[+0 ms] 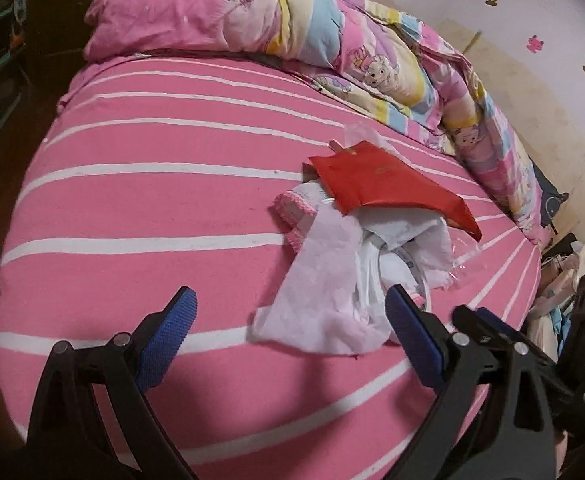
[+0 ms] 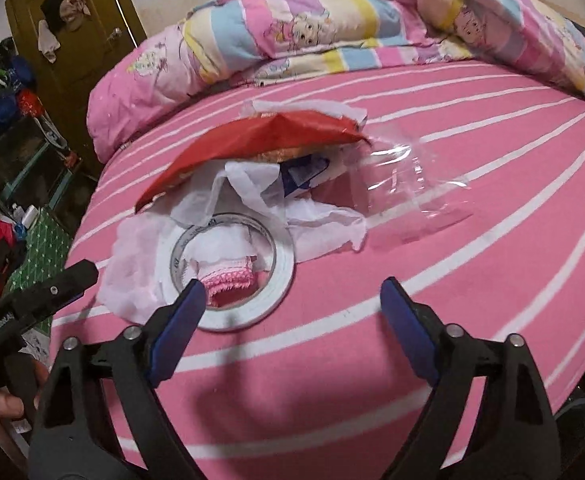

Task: Collect trash
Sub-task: 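Grasp the white tape roll with the right tool while the left tool grasps a tissue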

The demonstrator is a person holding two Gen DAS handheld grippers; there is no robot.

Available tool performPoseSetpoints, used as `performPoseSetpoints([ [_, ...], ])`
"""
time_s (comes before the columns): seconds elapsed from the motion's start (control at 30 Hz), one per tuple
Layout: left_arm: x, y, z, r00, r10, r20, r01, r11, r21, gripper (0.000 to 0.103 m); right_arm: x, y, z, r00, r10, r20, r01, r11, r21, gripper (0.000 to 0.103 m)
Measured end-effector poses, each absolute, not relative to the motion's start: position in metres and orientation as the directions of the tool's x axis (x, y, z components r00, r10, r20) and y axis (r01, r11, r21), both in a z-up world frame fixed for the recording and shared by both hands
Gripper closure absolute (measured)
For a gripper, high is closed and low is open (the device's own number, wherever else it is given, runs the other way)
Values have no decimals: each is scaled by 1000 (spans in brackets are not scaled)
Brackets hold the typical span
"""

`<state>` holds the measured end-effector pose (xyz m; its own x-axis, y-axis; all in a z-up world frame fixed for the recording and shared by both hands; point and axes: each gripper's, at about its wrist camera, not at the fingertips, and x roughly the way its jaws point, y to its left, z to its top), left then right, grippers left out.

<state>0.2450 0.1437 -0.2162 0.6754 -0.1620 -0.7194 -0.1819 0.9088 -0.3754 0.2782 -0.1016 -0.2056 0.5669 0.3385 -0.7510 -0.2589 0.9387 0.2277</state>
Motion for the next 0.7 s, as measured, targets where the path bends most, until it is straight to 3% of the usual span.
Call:
performPoseSetpoints([
  [0.13,259,130,-222,645,-148,-750,-161,933,-322,11,288,-92,-220,537,303,-787,-258,948,189,44],
  [0.4,271,124,-231,616,-167,-770,-144,937,-319,16,300,-83,-231,521,315,-793,-286,940,185,45],
  [0.47,271,124,-232,608,-177,-774,-142,935,-325,29,300,-76,-232,522,310,-795,-307,937,164,53],
  [0.53,269,122,-232,604,-182,-776,-132,937,-323,36,301,-69,-233,509,322,-798,-341,927,157,68],
  [0.6,267,121,-233,601,-189,-777,-118,940,-320,44,299,-65,-233,516,309,-799,-355,926,129,69],
  [0.7,264,124,-234,595,-221,-773,-107,931,-348,69,299,-69,-233,515,320,-795,-342,927,152,79],
])
